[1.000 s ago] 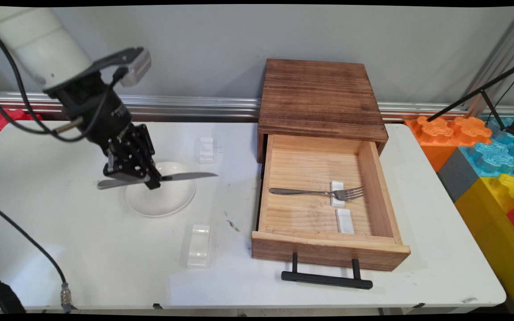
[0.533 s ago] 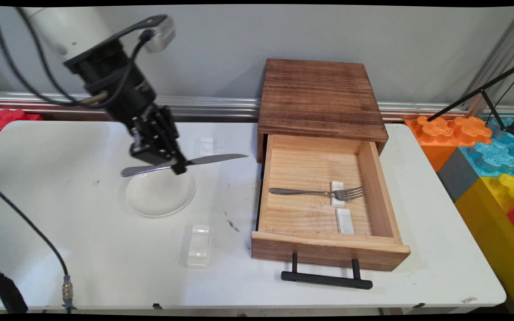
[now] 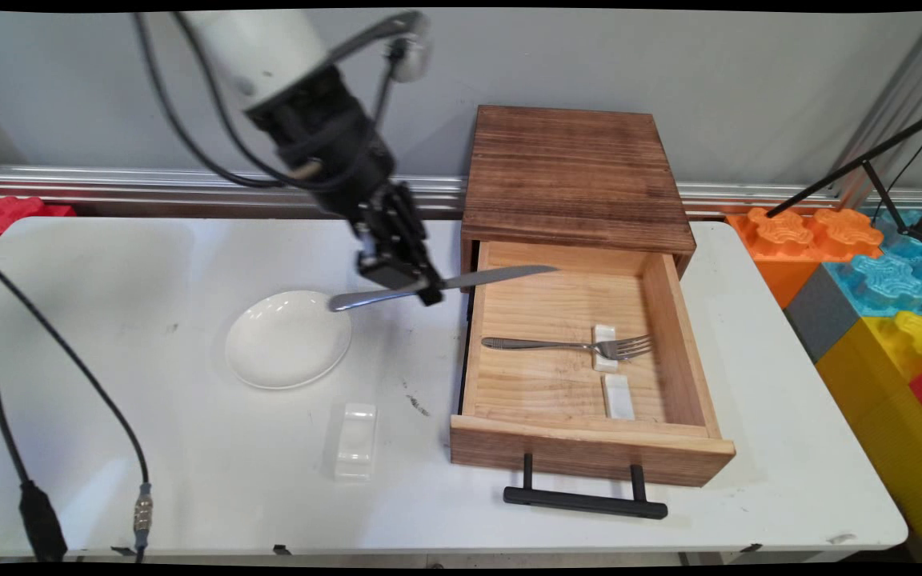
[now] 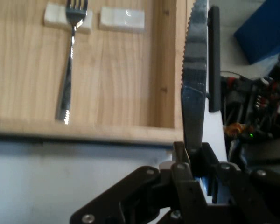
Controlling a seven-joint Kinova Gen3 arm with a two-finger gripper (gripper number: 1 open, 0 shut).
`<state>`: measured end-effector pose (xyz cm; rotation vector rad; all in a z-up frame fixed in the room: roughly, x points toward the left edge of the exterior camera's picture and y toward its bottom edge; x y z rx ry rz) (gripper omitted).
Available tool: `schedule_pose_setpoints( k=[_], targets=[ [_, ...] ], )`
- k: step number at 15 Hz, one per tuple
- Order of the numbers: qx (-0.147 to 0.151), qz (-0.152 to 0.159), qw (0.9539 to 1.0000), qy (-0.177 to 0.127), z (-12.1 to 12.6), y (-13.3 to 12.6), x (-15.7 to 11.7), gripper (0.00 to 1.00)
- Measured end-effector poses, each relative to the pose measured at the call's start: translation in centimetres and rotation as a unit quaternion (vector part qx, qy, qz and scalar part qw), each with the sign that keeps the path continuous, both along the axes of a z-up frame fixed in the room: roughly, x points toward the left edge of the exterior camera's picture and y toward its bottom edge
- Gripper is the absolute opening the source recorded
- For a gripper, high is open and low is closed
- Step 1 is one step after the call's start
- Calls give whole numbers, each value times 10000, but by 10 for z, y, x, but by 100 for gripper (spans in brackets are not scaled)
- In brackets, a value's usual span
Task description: Place the picked object into the drawer
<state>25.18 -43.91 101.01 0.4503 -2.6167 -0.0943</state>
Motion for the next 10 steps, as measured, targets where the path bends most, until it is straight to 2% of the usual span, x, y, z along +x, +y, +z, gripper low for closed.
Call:
schedule_pose_setpoints(
  k=[5,10],
  targets=[
    [-100,-181,9997,133,-22,-19,-49,0],
    [-193,-269,9992,226,-59,-44,-100,0]
  ],
)
